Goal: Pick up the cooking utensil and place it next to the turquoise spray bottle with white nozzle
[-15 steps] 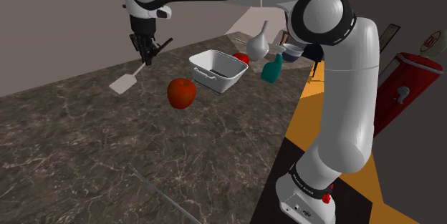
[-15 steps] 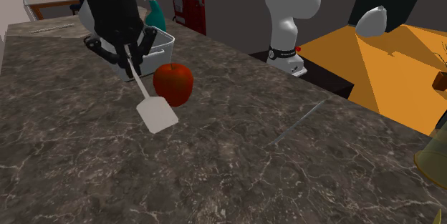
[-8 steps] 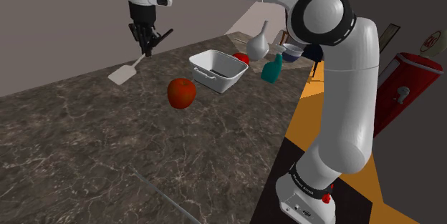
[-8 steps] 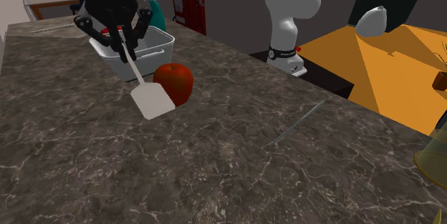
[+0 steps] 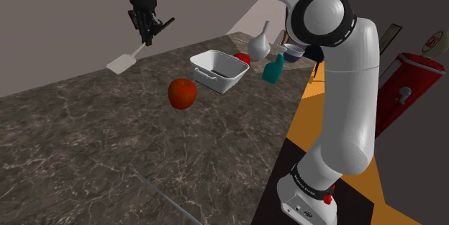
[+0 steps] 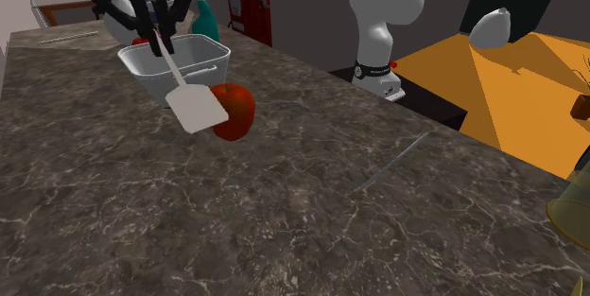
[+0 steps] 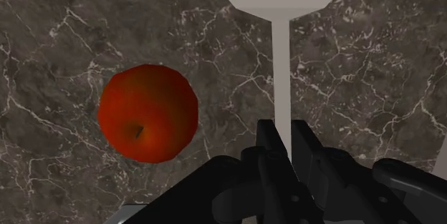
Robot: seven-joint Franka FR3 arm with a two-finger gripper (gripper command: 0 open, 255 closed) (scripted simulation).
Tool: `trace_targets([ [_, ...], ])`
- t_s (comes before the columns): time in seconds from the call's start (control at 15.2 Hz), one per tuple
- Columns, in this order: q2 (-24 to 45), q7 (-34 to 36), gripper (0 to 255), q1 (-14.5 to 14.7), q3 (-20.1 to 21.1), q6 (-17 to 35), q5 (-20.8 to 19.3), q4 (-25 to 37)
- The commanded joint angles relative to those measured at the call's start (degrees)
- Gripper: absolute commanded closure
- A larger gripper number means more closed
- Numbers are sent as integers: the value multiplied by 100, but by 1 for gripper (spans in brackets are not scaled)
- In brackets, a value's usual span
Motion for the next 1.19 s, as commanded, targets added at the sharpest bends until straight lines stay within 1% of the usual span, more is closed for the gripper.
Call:
trace_targets([
  [0.0,66,-25,255,51,-7,-194,-21,260],
  [0.33,261,-81,255,220,-32,-711,-92,985],
  [0.66,612,-167,255,489,-92,-1340,-223,1992],
  [0.73,199,-200,255,195,-34,-1056,-82,1288],
  [0.86,-426,-341,255,-273,36,-665,148,291],
  [0.99,-942,-544,255,-645,42,-377,365,-466],
  [1.12,-1397,-783,255,-960,10,-152,567,-1089],
])
